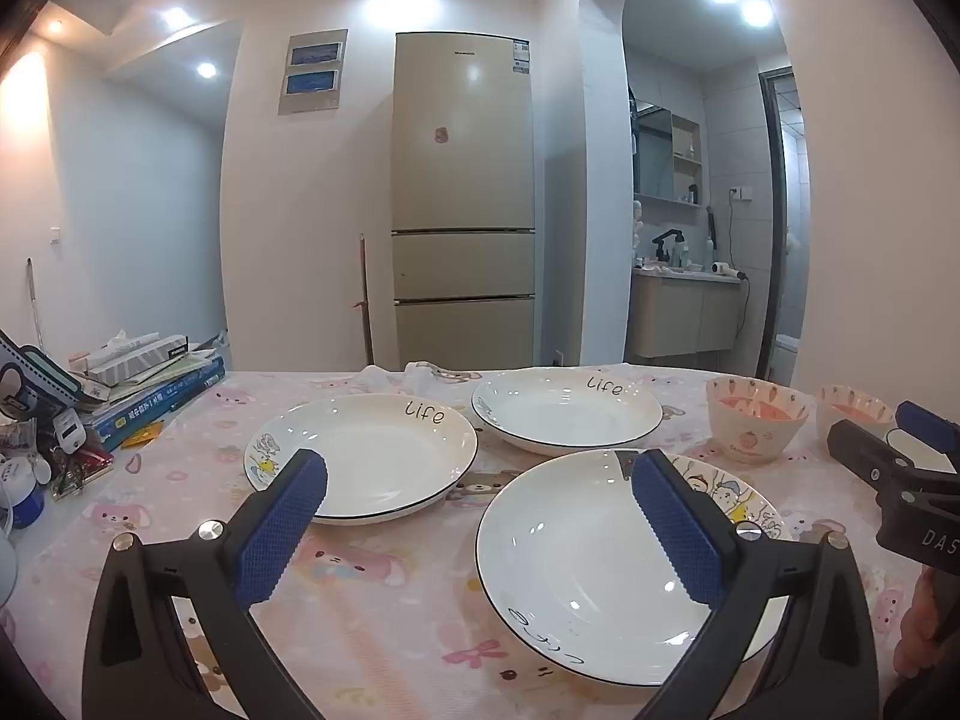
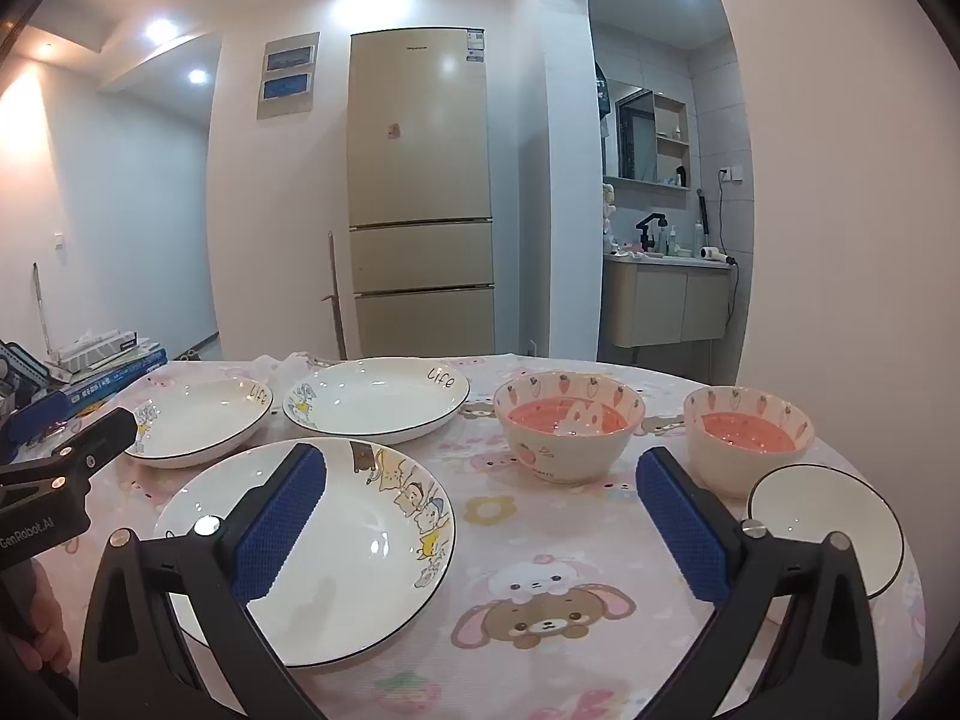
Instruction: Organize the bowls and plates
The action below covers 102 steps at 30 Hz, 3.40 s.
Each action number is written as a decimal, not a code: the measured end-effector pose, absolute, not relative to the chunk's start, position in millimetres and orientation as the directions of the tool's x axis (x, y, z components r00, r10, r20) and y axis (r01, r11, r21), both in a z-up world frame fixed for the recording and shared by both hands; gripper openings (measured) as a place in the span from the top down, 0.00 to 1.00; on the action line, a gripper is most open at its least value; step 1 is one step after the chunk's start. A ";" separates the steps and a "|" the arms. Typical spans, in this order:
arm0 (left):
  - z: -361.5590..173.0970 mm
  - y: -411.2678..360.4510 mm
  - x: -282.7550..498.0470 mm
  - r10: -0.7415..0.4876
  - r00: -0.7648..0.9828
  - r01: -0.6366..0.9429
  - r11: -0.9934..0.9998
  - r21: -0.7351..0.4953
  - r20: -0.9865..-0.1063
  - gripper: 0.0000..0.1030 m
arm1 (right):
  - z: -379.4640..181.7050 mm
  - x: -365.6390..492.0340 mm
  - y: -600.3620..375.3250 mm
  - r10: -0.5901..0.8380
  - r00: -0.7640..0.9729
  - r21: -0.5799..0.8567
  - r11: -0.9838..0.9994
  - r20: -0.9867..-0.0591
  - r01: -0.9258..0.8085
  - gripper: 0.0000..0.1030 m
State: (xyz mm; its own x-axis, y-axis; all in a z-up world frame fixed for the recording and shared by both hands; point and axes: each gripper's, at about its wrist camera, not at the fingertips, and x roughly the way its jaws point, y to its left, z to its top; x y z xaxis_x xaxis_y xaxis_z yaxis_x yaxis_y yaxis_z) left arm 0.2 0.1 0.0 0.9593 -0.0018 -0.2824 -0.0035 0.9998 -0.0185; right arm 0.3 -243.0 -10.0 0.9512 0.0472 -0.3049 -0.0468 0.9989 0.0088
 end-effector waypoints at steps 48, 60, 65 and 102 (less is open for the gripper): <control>-0.6 -0.4 -0.7 -0.048 0.960 0.045 0.999 -0.019 -0.277 0.00 | -11.7 1.0 -243.1 0.052 0.950 0.004 0.999 -0.309 -0.053 0.00; -0.7 -1.2 -0.8 -0.043 0.960 0.039 0.999 -0.019 -0.277 0.00 | -9.8 -1.8 -240.9 0.067 0.948 0.004 0.998 -0.312 -0.070 0.00; -1.2 -1.0 -0.9 -0.039 0.960 0.035 0.999 -0.020 -0.279 0.00 | -9.9 -1.5 -240.8 0.063 0.948 0.005 0.998 -0.312 -0.065 0.00; -0.3 1.0 -3.3 -0.066 0.959 0.062 0.998 -0.025 -0.275 0.00 | -10.3 -1.0 -237.6 0.067 0.947 0.005 0.998 -0.313 -0.069 0.00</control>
State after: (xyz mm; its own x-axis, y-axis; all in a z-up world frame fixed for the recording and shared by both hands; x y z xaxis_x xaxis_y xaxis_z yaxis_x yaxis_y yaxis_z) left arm -3.3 1.0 -0.3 0.9591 -0.0665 -0.2750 0.0620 0.9978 -0.0251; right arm -1.0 -237.6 -10.3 0.9473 0.0669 -0.3133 -0.0687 0.9976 0.0054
